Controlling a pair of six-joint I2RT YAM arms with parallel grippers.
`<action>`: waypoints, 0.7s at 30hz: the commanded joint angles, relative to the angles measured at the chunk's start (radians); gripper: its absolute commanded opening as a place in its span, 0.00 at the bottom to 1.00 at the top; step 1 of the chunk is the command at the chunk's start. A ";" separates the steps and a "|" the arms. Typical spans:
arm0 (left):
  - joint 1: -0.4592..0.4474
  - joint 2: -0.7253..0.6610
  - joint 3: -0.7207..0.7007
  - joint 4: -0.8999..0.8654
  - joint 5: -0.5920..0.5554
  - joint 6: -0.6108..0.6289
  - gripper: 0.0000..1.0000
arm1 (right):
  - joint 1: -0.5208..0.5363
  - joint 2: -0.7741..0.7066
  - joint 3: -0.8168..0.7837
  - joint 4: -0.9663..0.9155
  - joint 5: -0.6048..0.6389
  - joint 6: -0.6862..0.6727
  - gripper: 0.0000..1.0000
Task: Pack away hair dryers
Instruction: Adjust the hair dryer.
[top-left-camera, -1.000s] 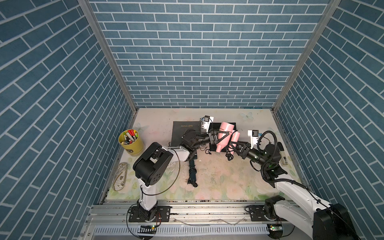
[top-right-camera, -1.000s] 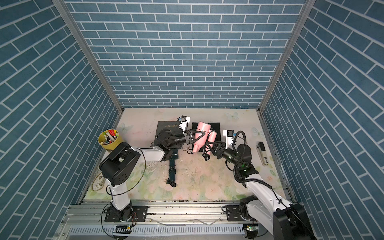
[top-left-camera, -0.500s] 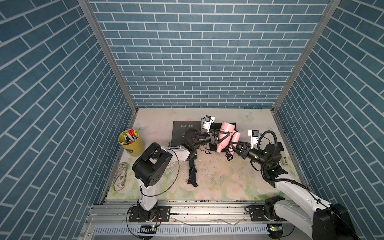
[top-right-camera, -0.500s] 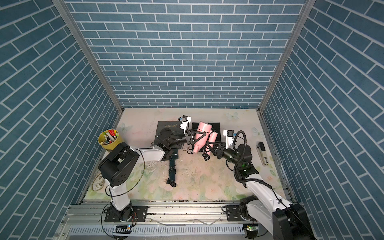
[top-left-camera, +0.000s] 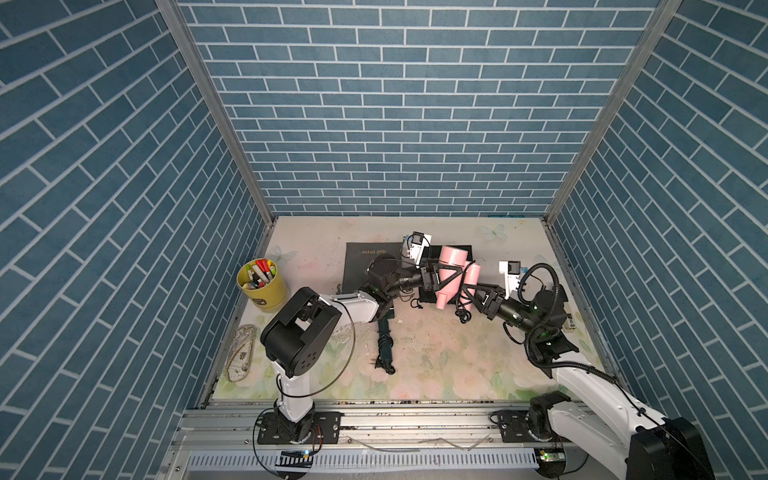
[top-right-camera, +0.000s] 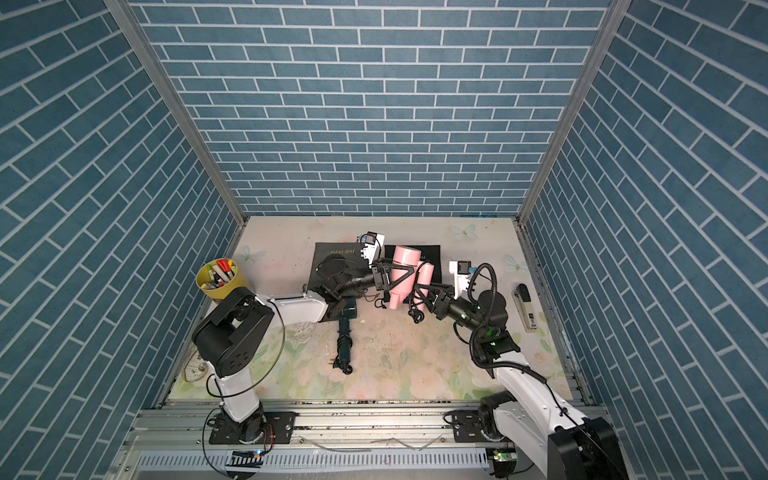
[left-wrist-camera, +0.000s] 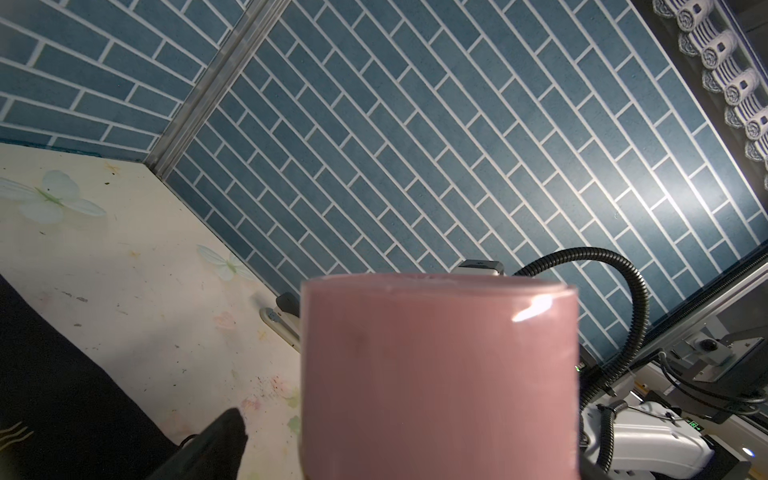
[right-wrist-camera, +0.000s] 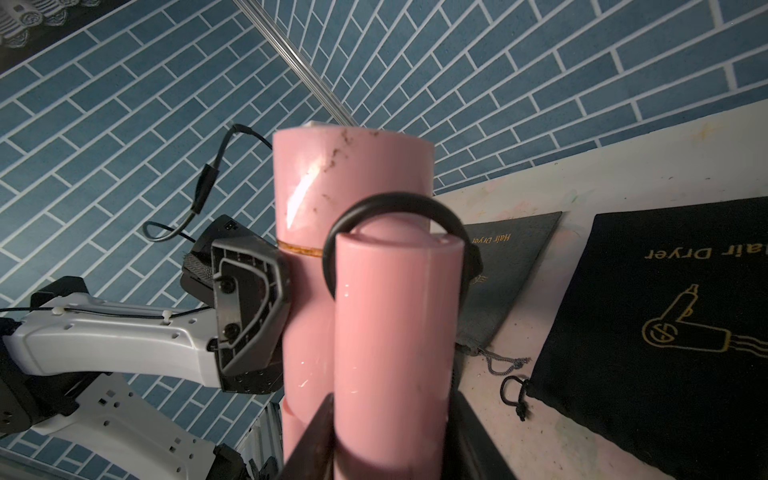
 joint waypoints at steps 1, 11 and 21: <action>0.003 -0.045 -0.004 -0.027 -0.018 0.046 1.00 | -0.020 -0.053 -0.010 0.043 -0.044 0.035 0.08; 0.007 -0.070 0.024 -0.128 -0.029 0.094 1.00 | -0.041 -0.014 -0.037 0.107 -0.061 0.087 0.06; 0.000 -0.109 0.059 -0.362 -0.096 0.213 0.99 | -0.050 0.073 -0.058 0.285 -0.003 0.179 0.01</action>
